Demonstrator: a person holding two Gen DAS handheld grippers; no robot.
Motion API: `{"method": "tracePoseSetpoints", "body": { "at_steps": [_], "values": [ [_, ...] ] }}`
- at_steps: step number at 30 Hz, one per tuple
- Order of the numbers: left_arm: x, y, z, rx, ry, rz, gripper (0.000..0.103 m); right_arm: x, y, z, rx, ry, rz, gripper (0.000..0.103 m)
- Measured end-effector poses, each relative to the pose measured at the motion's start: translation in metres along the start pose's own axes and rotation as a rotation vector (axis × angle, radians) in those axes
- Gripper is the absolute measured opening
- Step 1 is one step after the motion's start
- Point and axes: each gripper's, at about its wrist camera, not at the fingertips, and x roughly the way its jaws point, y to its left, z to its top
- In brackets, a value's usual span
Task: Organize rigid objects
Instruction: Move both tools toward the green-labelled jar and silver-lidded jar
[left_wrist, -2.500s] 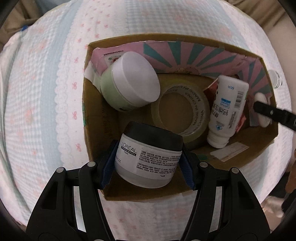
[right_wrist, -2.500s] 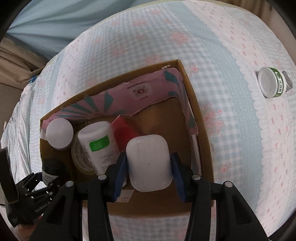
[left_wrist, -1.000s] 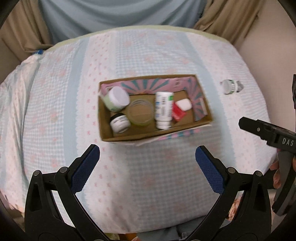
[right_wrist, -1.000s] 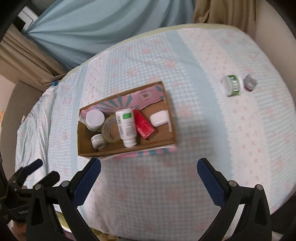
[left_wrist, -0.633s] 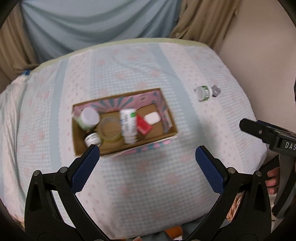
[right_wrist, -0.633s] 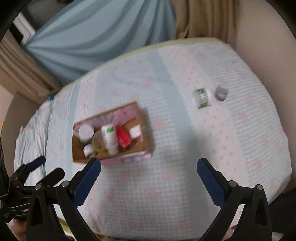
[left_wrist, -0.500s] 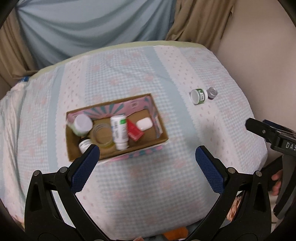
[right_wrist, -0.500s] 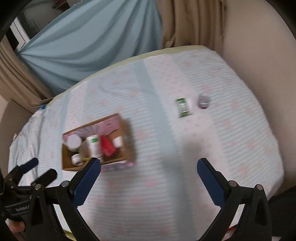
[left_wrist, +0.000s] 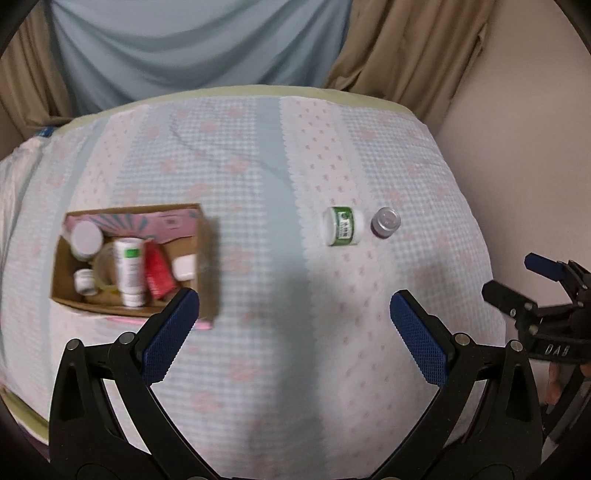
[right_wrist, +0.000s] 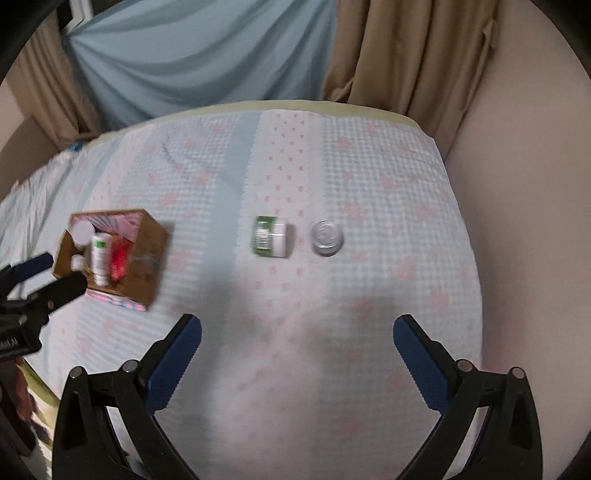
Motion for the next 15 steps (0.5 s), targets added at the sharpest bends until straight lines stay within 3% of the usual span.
{"method": "tracePoseSetpoints", "body": {
  "at_steps": [7,11,15],
  "values": [
    [0.069,-0.051,0.016,0.041,0.003,0.033,0.103,0.052,-0.045,0.012,-0.102,-0.052,0.037,0.103],
    [0.124,-0.067,0.025,0.055,0.04,0.01,0.103,0.089,-0.059,0.014,-0.139,-0.084,0.06,0.103],
    [0.177,-0.077,0.033,0.054,0.055,-0.011,0.103,0.14,-0.069,0.017,-0.136,-0.061,0.093,0.103]
  ]
}}
